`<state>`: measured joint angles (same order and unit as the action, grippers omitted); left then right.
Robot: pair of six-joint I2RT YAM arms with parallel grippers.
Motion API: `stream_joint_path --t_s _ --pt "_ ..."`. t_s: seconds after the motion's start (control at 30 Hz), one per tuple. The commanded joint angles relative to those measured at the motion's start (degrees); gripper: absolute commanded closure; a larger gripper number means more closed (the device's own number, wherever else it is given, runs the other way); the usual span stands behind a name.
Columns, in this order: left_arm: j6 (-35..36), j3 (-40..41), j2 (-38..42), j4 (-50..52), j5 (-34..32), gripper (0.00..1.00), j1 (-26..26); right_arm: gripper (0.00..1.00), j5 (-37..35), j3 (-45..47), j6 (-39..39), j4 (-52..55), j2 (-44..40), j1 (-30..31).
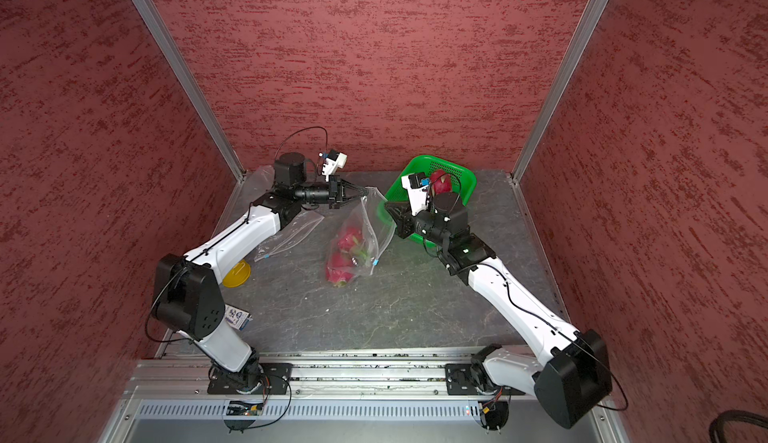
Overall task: Open the zip-top bag and take out the dragon fruit
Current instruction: Pick up the dragon fruit from the zipper food storage bag.
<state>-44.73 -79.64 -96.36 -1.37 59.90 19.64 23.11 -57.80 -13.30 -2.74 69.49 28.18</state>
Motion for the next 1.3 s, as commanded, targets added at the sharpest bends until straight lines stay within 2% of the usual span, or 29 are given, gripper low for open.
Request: stream_joint_path --t_s 0.0,0.1,0.43,0.73,0.97,1.13,1.27 --pt "-0.1 -2.0 -0.3 -1.1 -0.5 0.96 0.8 0.99 7.3 -0.9 -2.4 -5.1 2.3 -0.3" --pt "0.0 -2.8 -0.7 -0.6 -0.5 0.95 1.1 1.0 9.9 -0.5 -4.6 -8.3 5.5 -0.2" --pt "1.7 -6.9 -2.0 4.6 0.4 0.95 1.7 1.0 12.4 -0.1 -8.5 -14.3 13.1 1.3" --pt "0.2 -5.9 -3.8 2.0 0.1 0.95 3.3 1.0 9.0 -1.7 -10.5 -12.9 15.0 2.6" --pt "-0.8 -5.6 -4.1 0.3 0.2 0.95 4.4 1.0 3.5 -2.2 -15.2 -11.1 21.9 2.8" --pt "-1.9 -4.1 -3.2 -1.8 0.1 0.95 4.4 1.0 -8.5 -2.5 -14.4 -4.3 24.7 2.8" --pt "-1.9 -4.1 -2.8 -2.1 0.1 0.95 4.3 1.0 -11.5 -2.2 -13.8 -2.1 25.4 2.8"
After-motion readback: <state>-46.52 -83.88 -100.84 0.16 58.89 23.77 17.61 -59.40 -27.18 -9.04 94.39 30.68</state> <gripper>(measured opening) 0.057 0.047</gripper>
